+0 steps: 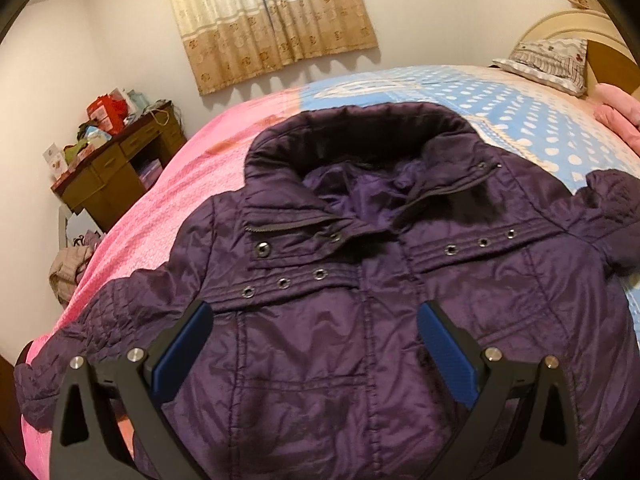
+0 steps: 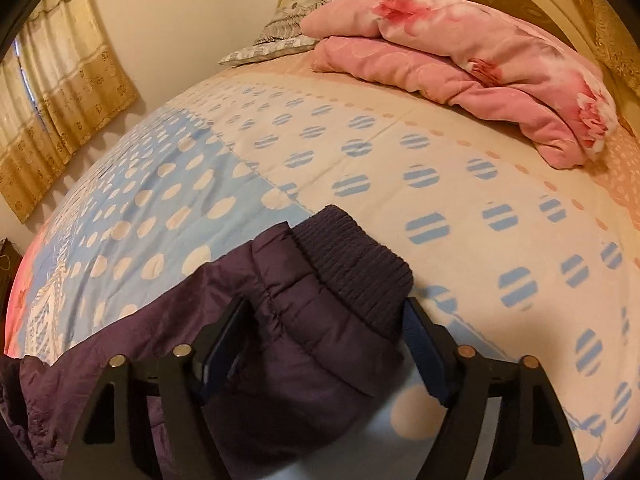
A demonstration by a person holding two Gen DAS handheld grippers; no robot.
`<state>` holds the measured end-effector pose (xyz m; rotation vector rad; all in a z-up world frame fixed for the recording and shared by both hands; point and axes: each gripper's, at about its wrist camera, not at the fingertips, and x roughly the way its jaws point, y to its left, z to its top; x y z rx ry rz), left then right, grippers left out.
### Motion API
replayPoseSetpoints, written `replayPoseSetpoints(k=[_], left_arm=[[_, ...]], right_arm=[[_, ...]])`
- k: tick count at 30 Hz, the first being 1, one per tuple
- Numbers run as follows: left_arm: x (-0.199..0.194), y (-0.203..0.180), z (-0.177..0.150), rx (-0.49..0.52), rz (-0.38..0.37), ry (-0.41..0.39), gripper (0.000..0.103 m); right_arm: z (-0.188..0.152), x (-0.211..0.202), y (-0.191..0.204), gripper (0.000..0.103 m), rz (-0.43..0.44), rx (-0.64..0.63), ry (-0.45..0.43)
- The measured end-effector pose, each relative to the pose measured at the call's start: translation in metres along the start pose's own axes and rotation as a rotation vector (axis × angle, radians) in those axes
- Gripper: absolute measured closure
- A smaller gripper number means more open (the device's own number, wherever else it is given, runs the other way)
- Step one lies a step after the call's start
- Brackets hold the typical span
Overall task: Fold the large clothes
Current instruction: 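Move the right tool to the jacket sleeve cuff and grasp it, then carry the held sleeve cuff with the right tool across the jacket front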
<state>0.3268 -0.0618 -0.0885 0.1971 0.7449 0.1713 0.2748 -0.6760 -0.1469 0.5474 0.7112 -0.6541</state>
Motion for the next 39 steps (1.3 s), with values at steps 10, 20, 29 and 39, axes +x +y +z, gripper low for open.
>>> replayPoseSetpoints(k=[10, 20, 29, 39], left_arm=[[0.002, 0.004, -0.001, -0.003, 0.004, 0.011, 0.0], [-0.012, 0.015, -0.004, -0.014, -0.015, -0.006, 0.0], [-0.034, 0.044, -0.014, -0.065, -0.068, -0.013, 0.0], [-0.048, 0.081, -0.026, -0.147, -0.11, -0.04, 0.0]], right_arm=[[-0.008, -0.02, 0.006, 0.064, 0.058, -0.068, -0.041], [-0.005, -0.105, 0.036, 0.07, 0.137, -0.121, -0.186], [-0.011, -0.228, 0.131, 0.071, 0.238, -0.346, -0.362], [-0.062, -0.33, 0.258, 0.071, 0.395, -0.611, -0.463]])
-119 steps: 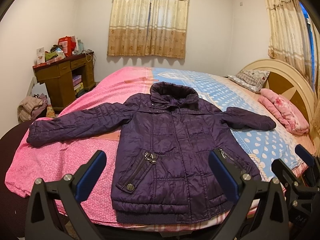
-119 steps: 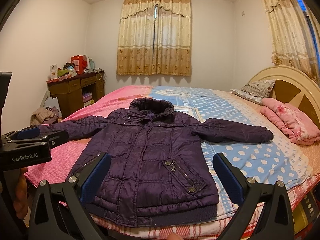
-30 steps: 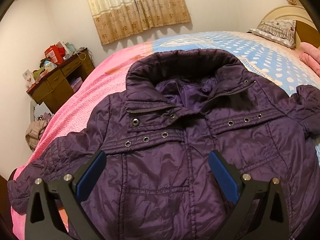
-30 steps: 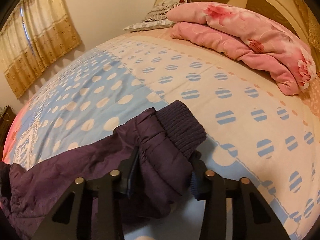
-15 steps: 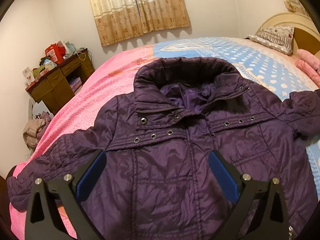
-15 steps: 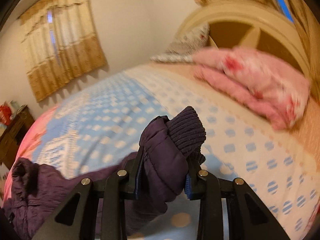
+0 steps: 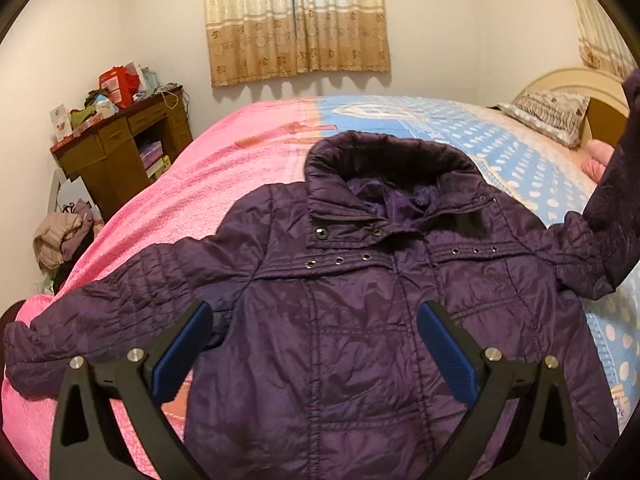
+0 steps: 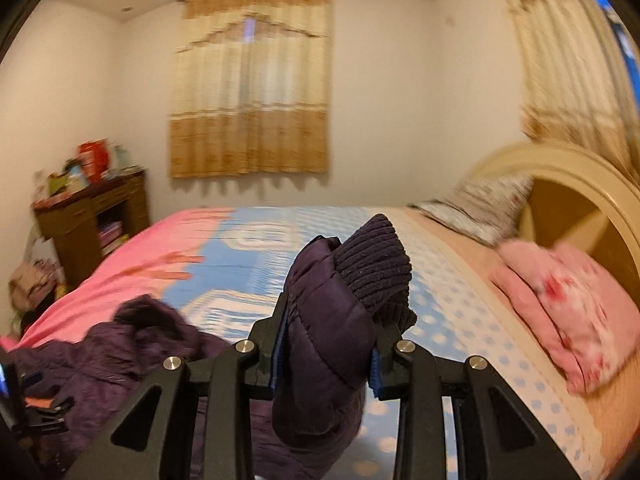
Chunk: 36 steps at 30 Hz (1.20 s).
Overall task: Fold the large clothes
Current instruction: 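Carry the held sleeve cuff with the right tool across the jacket front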
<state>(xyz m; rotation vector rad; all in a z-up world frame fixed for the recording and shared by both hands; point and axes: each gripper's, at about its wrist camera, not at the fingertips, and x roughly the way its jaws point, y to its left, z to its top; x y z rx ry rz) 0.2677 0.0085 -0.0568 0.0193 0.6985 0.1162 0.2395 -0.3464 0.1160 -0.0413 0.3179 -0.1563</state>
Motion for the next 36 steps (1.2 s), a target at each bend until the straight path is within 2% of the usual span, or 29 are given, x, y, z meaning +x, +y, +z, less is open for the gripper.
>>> replayPoseSetpoints(k=[5, 8, 12, 16, 19, 22, 25, 26, 28, 31, 35, 36], left_arm=[[-0.002, 0.022, -0.001, -0.053, -0.006, -0.012, 0.0], [-0.002, 0.033, -0.003, -0.084, -0.053, -0.004, 0.0], [-0.005, 0.044, -0.008, -0.111, -0.076, -0.011, 0.0], [-0.004, 0.058, -0.01, -0.16, -0.049, -0.021, 0.0], [-0.004, 0.068, -0.012, -0.19, -0.03, -0.021, 0.0], [-0.005, 0.074, -0.013, -0.197, -0.005, -0.019, 0.0], [-0.006, 0.083, -0.015, -0.202, 0.014, -0.013, 0.0], [-0.007, 0.085, -0.016, -0.204, 0.014, -0.013, 0.0], [-0.006, 0.09, -0.018, -0.222, -0.01, 0.0, 0.0], [-0.003, 0.087, -0.019, -0.237, -0.091, 0.04, 0.003], [0.003, 0.066, -0.018, -0.239, -0.211, 0.071, 0.014], [0.005, 0.061, -0.018, -0.237, -0.22, 0.073, 0.015]], right_arm=[[0.005, -0.006, 0.079, 0.071, 0.096, -0.132, -0.012], [-0.009, -0.006, 0.126, 0.071, 0.14, -0.212, -0.005], [-0.04, 0.008, 0.183, 0.071, 0.216, -0.268, 0.035], [-0.078, 0.028, 0.228, 0.071, 0.284, -0.279, 0.078], [-0.107, 0.048, 0.259, 0.071, 0.301, -0.291, 0.091], [-0.135, 0.081, 0.284, 0.07, 0.38, -0.246, 0.207], [-0.163, 0.087, 0.293, 0.068, 0.433, -0.209, 0.278], [-0.169, 0.084, 0.292, 0.047, 0.448, -0.194, 0.289], [-0.179, 0.071, 0.285, 0.021, 0.482, -0.162, 0.3], [-0.186, 0.046, 0.262, 0.021, 0.471, -0.153, 0.306], [-0.192, 0.015, 0.22, 0.021, 0.445, -0.091, 0.286], [-0.192, 0.006, 0.206, 0.021, 0.426, -0.071, 0.269]])
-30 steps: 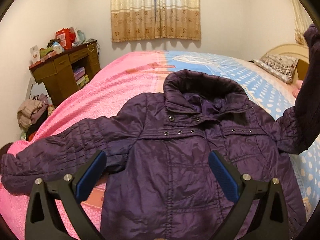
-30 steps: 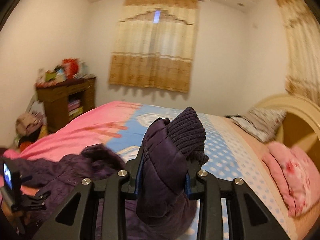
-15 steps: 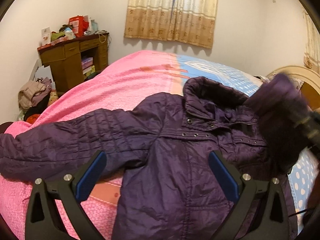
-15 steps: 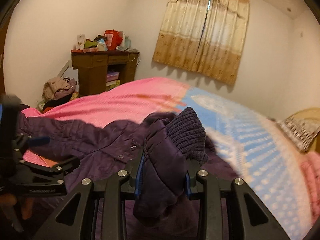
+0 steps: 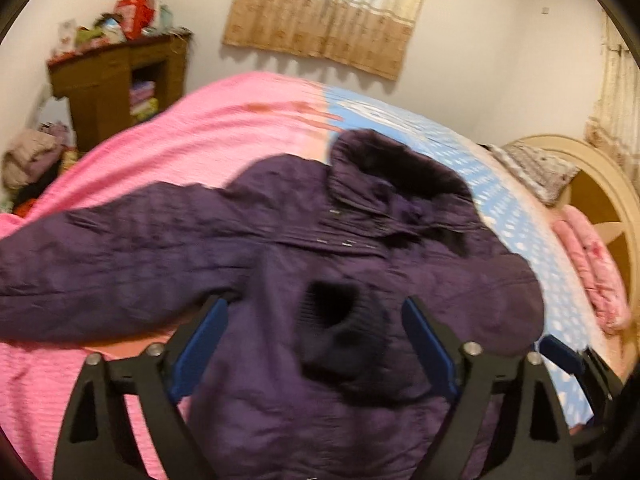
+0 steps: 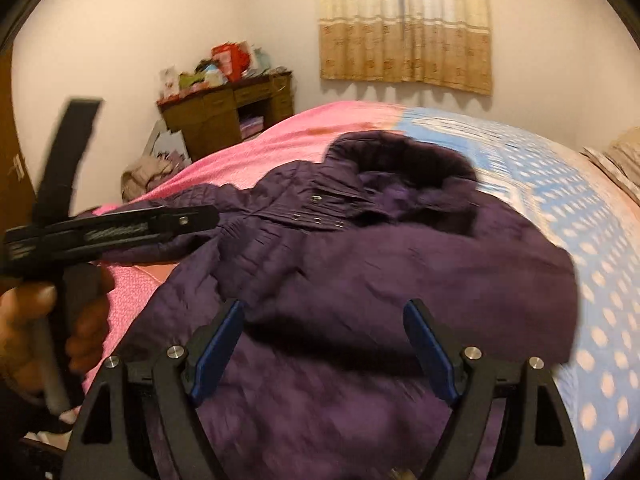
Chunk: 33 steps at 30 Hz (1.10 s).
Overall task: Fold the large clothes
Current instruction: 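Carry the held sleeve cuff with the right tool across the jacket front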
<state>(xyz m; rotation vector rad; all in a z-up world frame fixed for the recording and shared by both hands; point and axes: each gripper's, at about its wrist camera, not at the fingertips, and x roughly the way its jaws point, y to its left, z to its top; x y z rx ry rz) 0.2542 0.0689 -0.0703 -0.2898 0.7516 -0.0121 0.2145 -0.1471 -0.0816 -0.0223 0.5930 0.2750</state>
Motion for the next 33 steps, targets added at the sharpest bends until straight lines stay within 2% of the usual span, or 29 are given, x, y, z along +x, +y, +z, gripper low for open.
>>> replayPoseSetpoints(k=[3, 7, 8, 10, 11, 12, 15, 18, 21, 23, 27, 28, 32, 33], left_arm=[[0.023, -0.014, -0.004, 0.023, -0.011, 0.038, 0.019], [0.058, -0.02, -0.015, -0.006, -0.029, 0.153, 0.029], [0.059, -0.022, -0.018, -0.004, -0.02, 0.142, 0.037], [0.053, -0.026, -0.02, 0.011, 0.017, 0.108, 0.061], [0.045, -0.026, -0.019, 0.014, 0.021, 0.09, 0.082], [0.036, -0.024, -0.018, 0.007, 0.009, 0.071, 0.097], [0.001, -0.019, -0.015, -0.015, -0.048, 0.013, 0.097], [-0.024, -0.016, -0.023, -0.023, -0.092, -0.011, 0.097], [-0.031, -0.016, -0.038, 0.005, -0.08, -0.031, 0.097], [-0.017, -0.014, -0.049, 0.014, -0.029, 0.014, 0.097], [-0.006, -0.007, -0.061, 0.001, -0.017, 0.045, 0.097], [-0.007, -0.008, -0.066, 0.001, -0.015, 0.05, 0.097], [-0.01, -0.015, -0.07, 0.056, 0.029, 0.016, 0.091], [-0.013, -0.013, -0.068, 0.05, 0.03, 0.014, 0.086]], right_arm=[[-0.01, -0.035, -0.023, 0.02, -0.034, 0.073, -0.071], [-0.024, -0.07, -0.039, 0.017, -0.097, 0.132, -0.147], [-0.029, -0.075, -0.041, 0.016, -0.116, 0.137, -0.152], [-0.036, -0.084, -0.048, 0.015, -0.155, 0.148, -0.156], [-0.038, -0.088, -0.052, 0.015, -0.151, 0.156, -0.154], [-0.041, -0.093, -0.06, 0.015, -0.132, 0.178, -0.149], [-0.042, -0.117, -0.09, 0.014, -0.163, 0.249, -0.166], [-0.038, -0.144, -0.119, 0.011, -0.212, 0.322, -0.188], [-0.03, -0.153, -0.143, 0.009, -0.254, 0.373, -0.133], [-0.026, -0.142, -0.149, 0.009, -0.241, 0.368, -0.049], [-0.025, -0.108, -0.146, 0.009, -0.084, 0.4, 0.047], [-0.024, -0.095, -0.142, 0.009, -0.068, 0.392, 0.074], [-0.017, -0.055, -0.129, 0.009, -0.054, 0.366, 0.09], [-0.013, -0.045, -0.129, 0.009, -0.043, 0.375, 0.095]])
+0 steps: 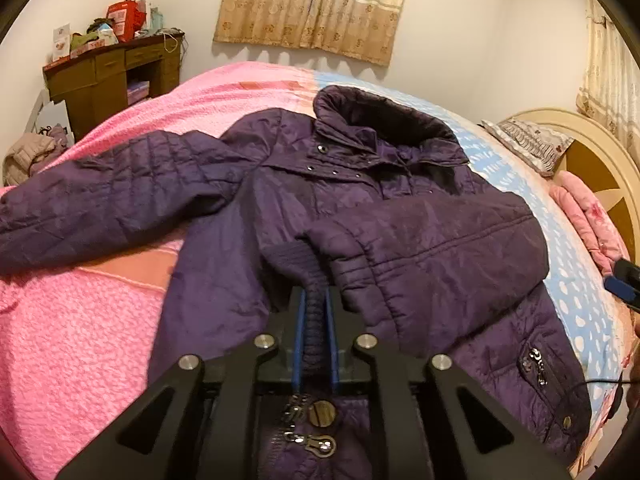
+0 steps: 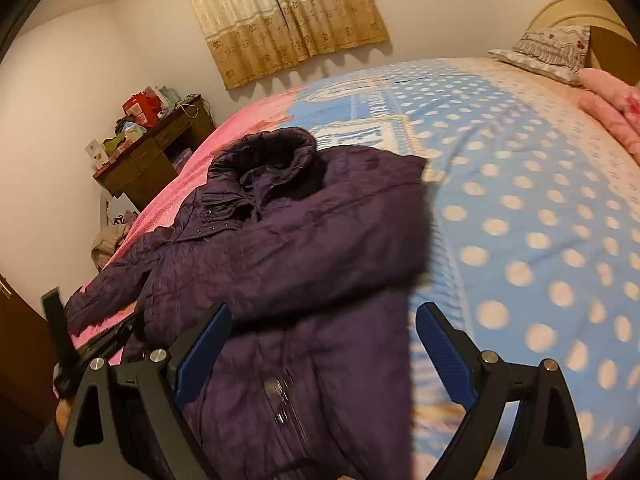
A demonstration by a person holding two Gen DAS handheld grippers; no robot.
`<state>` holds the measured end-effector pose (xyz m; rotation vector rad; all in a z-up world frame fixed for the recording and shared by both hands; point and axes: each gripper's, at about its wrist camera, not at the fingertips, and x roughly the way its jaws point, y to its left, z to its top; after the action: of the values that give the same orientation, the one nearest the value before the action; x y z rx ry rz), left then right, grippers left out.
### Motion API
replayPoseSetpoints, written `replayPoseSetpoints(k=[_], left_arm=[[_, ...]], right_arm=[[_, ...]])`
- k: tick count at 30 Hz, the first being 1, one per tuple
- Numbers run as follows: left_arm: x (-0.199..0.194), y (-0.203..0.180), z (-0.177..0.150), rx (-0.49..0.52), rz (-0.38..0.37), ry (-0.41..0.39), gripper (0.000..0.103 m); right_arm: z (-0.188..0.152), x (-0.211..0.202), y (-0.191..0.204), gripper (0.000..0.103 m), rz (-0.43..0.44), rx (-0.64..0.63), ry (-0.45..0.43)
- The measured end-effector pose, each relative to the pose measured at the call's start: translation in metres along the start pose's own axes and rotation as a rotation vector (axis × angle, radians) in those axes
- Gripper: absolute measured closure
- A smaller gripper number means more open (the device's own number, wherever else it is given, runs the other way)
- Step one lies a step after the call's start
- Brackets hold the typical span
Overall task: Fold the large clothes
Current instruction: 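Carry the held sleeve cuff with the right tool across the jacket front, then release the sleeve cuff from the right tool onto the jacket body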
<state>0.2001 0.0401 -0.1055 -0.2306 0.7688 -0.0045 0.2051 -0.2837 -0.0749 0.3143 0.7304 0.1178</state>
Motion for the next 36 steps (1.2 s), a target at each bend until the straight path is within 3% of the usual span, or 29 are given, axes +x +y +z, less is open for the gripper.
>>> replayPoseSetpoints(k=[1, 3, 5, 8, 11, 13, 15, 19, 23, 25, 30, 36], left_arm=[[-0.005, 0.001, 0.002, -0.004, 0.003, -0.012, 0.081], [-0.018, 0.001, 0.008, 0.012, 0.024, -0.085, 0.051], [-0.024, -0.001, 0.015, 0.025, 0.064, -0.15, 0.031], [-0.006, 0.0, 0.025, 0.038, 0.153, -0.156, 0.031], [0.033, 0.01, 0.022, 0.03, 0.249, -0.029, 0.031], [0.047, 0.014, 0.014, 0.033, 0.255, 0.01, 0.031], [0.049, 0.017, 0.008, 0.042, 0.265, -0.003, 0.03], [0.053, 0.022, 0.01, 0.028, 0.261, 0.0, 0.026], [0.053, 0.024, 0.007, 0.005, 0.279, -0.002, 0.02], [0.052, 0.026, 0.006, -0.002, 0.288, -0.001, 0.019], [0.05, 0.029, 0.002, -0.024, 0.305, 0.002, 0.016], [0.047, 0.031, -0.001, -0.032, 0.313, -0.012, 0.014]], right_arm=[[0.005, 0.01, 0.003, 0.009, 0.007, 0.003, 0.007], [0.015, 0.025, 0.013, 0.009, 0.003, -0.028, 0.007], [0.02, 0.04, 0.02, 0.009, -0.019, -0.057, 0.014], [0.026, 0.07, 0.027, 0.009, -0.03, -0.079, 0.055], [0.017, 0.1, 0.032, 0.009, -0.097, -0.134, 0.144], [0.006, 0.116, 0.029, 0.009, -0.104, -0.141, 0.224], [-0.005, 0.127, 0.024, 0.009, -0.11, -0.136, 0.276], [-0.006, 0.109, 0.039, 0.009, -0.179, -0.163, 0.239], [0.0, 0.088, 0.078, 0.009, -0.097, -0.211, 0.148], [-0.003, 0.097, 0.094, 0.009, -0.008, -0.219, 0.169], [-0.033, 0.15, 0.12, 0.007, -0.028, -0.282, 0.275], [-0.035, 0.137, 0.122, 0.006, -0.044, -0.289, 0.203]])
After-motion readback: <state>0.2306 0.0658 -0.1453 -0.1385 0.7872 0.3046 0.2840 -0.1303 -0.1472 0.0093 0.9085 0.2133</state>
